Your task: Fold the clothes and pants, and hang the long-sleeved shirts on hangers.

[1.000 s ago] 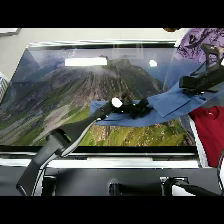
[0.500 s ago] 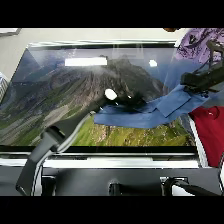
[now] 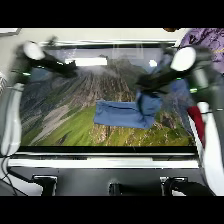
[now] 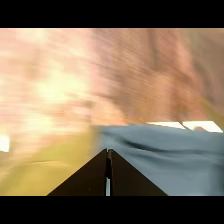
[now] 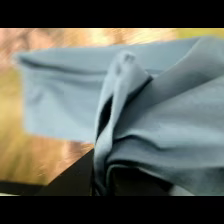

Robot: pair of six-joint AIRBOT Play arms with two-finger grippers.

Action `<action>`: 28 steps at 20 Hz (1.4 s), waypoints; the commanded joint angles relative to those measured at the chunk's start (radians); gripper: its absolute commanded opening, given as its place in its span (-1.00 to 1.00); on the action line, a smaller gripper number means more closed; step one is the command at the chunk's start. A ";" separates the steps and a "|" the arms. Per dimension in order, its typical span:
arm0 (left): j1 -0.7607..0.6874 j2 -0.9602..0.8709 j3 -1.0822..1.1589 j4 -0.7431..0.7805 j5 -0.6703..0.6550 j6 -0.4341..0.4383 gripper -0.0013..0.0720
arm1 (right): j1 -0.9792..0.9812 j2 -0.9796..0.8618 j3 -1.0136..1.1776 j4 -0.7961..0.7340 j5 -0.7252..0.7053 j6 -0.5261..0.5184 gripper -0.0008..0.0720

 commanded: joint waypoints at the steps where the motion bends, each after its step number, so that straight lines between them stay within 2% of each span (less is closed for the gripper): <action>1: 0.172 0.141 -0.011 0.116 -0.106 0.034 -0.92 | 0.191 -0.105 0.001 0.034 -0.109 0.122 -0.88; 6: 0.270 0.190 -0.037 0.116 -0.113 0.035 -0.92 | 0.279 -0.275 0.001 0.076 -0.254 0.143 -0.87; 7: 0.272 0.190 -0.044 0.117 -0.113 0.035 -0.92 | 0.278 -0.299 0.001 0.105 -0.284 0.143 -0.75; 8: 0.272 0.190 -0.054 0.116 -0.113 0.035 -0.92 | 0.276 -0.314 0.001 0.112 -0.315 0.143 -0.52; 11: 0.262 0.190 -0.090 0.116 -0.113 0.035 -0.92 | 0.276 -0.312 0.003 0.112 -0.370 0.135 0.43; 12: 0.258 0.189 -0.101 0.116 -0.113 0.036 -0.92 | 0.274 -0.303 0.011 0.112 -0.369 0.128 0.56; 16: 0.241 0.186 -0.113 0.116 -0.113 0.042 -0.92 | 0.159 -0.238 0.128 0.120 -0.269 0.071 0.64; 19: 0.239 0.186 -0.113 0.116 -0.114 0.042 -0.92 | -0.076 -0.159 0.180 0.220 -0.160 -0.132 0.65; 22: 0.240 0.186 -0.113 0.117 -0.114 0.050 -0.92 | -0.348 -0.125 0.176 0.294 0.041 -0.349 0.67; 25: 0.240 0.185 -0.113 0.117 -0.113 0.054 -0.92 | -0.559 -0.125 0.026 0.428 0.132 -0.542 0.66; 28: 0.240 0.181 -0.113 0.117 -0.111 0.053 -0.92 | -0.650 -0.126 -0.271 0.599 0.067 -0.703 0.62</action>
